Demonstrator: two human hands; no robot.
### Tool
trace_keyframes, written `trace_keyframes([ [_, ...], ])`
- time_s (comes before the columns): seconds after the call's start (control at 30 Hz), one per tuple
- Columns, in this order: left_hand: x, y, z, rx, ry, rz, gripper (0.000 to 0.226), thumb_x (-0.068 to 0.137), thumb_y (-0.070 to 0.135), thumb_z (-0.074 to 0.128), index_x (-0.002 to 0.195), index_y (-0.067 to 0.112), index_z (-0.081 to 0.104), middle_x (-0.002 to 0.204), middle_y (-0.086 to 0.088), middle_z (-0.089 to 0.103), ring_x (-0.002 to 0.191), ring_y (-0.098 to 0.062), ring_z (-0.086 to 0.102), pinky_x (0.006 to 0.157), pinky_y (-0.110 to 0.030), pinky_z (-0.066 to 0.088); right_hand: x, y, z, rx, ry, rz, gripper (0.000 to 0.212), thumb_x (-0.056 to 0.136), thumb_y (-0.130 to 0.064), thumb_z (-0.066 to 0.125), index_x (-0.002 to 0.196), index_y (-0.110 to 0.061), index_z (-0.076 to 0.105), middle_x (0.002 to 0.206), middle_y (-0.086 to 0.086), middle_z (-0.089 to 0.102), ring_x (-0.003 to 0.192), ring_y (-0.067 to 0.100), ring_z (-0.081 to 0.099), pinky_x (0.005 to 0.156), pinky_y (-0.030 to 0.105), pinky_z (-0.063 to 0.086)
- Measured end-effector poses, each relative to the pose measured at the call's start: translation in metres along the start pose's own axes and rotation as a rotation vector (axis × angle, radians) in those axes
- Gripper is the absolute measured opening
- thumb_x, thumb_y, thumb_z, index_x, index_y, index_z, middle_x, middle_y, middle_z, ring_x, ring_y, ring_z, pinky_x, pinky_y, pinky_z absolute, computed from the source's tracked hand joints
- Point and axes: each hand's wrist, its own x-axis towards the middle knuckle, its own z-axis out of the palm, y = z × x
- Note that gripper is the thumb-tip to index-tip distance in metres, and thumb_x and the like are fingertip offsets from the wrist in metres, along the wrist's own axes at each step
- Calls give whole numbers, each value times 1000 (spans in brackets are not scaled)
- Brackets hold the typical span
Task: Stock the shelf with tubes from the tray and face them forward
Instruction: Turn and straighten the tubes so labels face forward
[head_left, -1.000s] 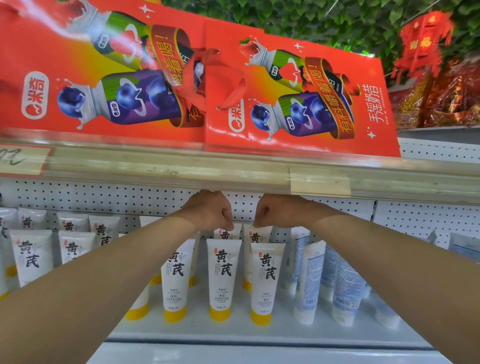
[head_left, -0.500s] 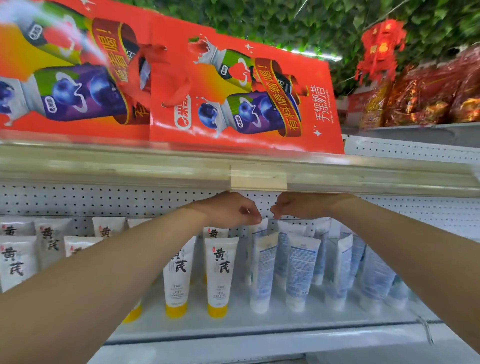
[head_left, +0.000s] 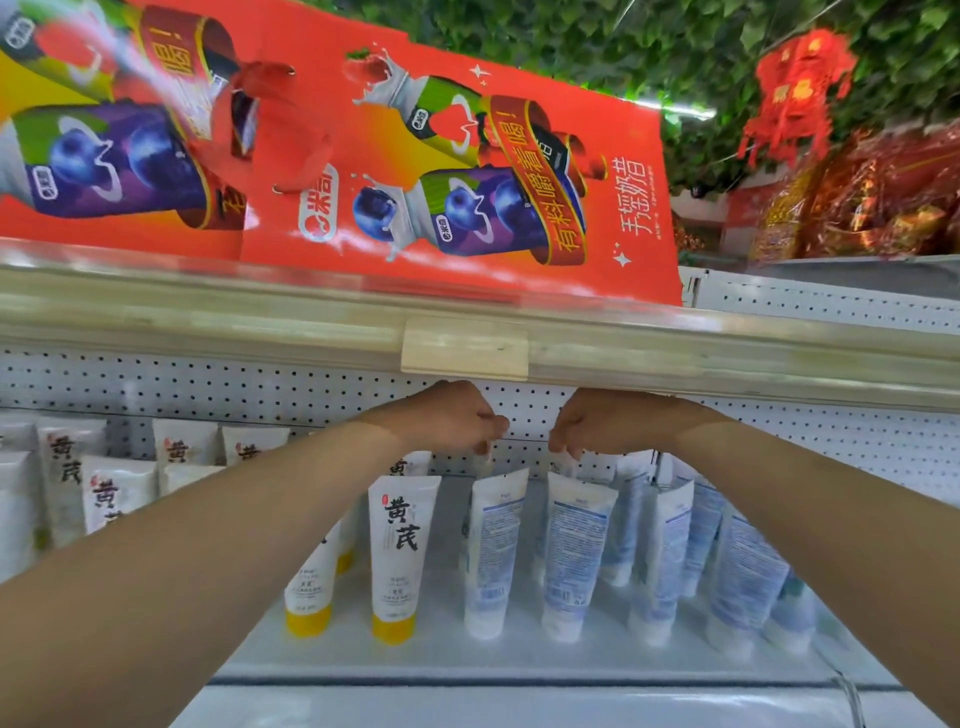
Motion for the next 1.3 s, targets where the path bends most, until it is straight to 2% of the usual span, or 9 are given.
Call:
trace_keyframes([
  [0.07, 0, -2, -2, -4, -16, 4, 22, 93, 28, 59, 102, 15, 75, 108, 7, 71, 91, -9, 61, 77, -20, 46, 1, 3, 0, 3, -10, -29, 21, 95, -24, 55, 91, -16, 74, 91, -5, 73, 82, 12, 64, 77, 22, 51],
  [0.13, 0, -2, -1, 18, 5, 27, 21, 90, 20, 65, 108, 15, 74, 108, 8, 68, 93, -4, 58, 81, -16, 44, 2, 8, 0, -12, -11, -66, 18, 93, -17, 57, 91, -27, 72, 98, -10, 72, 97, 11, 65, 91, 28, 52],
  [0.2, 1, -2, 2, 29, 59, 33, 18, 87, 19, 70, 104, 15, 75, 99, 10, 68, 85, -1, 58, 71, -11, 43, 1, 9, 1, -16, 9, -82, 17, 94, -17, 59, 99, -27, 73, 96, -14, 68, 97, 9, 63, 86, 23, 51],
  [0.3, 5, -2, 8, 88, 144, -9, 11, 82, 26, 75, 91, 19, 75, 87, 14, 65, 87, -7, 62, 73, -20, 45, -1, 12, 3, -22, 69, -90, 17, 95, -24, 61, 106, -24, 73, 98, -15, 66, 98, 10, 63, 84, 22, 50],
  [0.5, 6, 3, 13, 197, 208, -47, 13, 84, 29, 73, 91, 18, 75, 98, 8, 70, 93, -14, 63, 78, -23, 46, 4, 14, 9, -115, 159, -56, 17, 93, -30, 61, 105, -26, 73, 101, -17, 65, 94, 7, 60, 82, 23, 48],
  [0.63, 7, 6, 14, 252, 231, -50, 10, 84, 27, 73, 87, 18, 75, 98, 8, 72, 94, -14, 65, 79, -24, 49, 7, 14, 10, -135, 166, -23, 19, 92, -34, 61, 103, -25, 74, 103, -16, 71, 94, 10, 65, 86, 31, 54],
  [1.07, 2, 5, 14, 258, 248, -22, 8, 83, 25, 73, 88, 19, 76, 84, 16, 60, 92, -11, 61, 79, -22, 44, 12, 14, 13, -194, 194, -13, 30, 87, -23, 56, 104, -2, 69, 112, 14, 68, 105, 32, 63, 87, 43, 55],
  [1.17, -1, 6, 15, 243, 243, -31, 15, 82, 31, 75, 93, 23, 74, 89, 13, 61, 98, -15, 59, 85, -28, 47, 10, 15, 14, -179, 188, -9, 30, 90, -27, 56, 105, -4, 70, 113, 11, 70, 104, 31, 65, 88, 42, 55],
  [1.3, -13, 11, 12, 233, 264, -21, 33, 86, 44, 67, 116, 34, 62, 104, 6, 65, 107, -18, 52, 94, -35, 45, -12, 11, 7, -113, 221, -16, 26, 95, -43, 55, 118, -32, 58, 105, -13, 56, 103, 15, 58, 90, 29, 47],
])
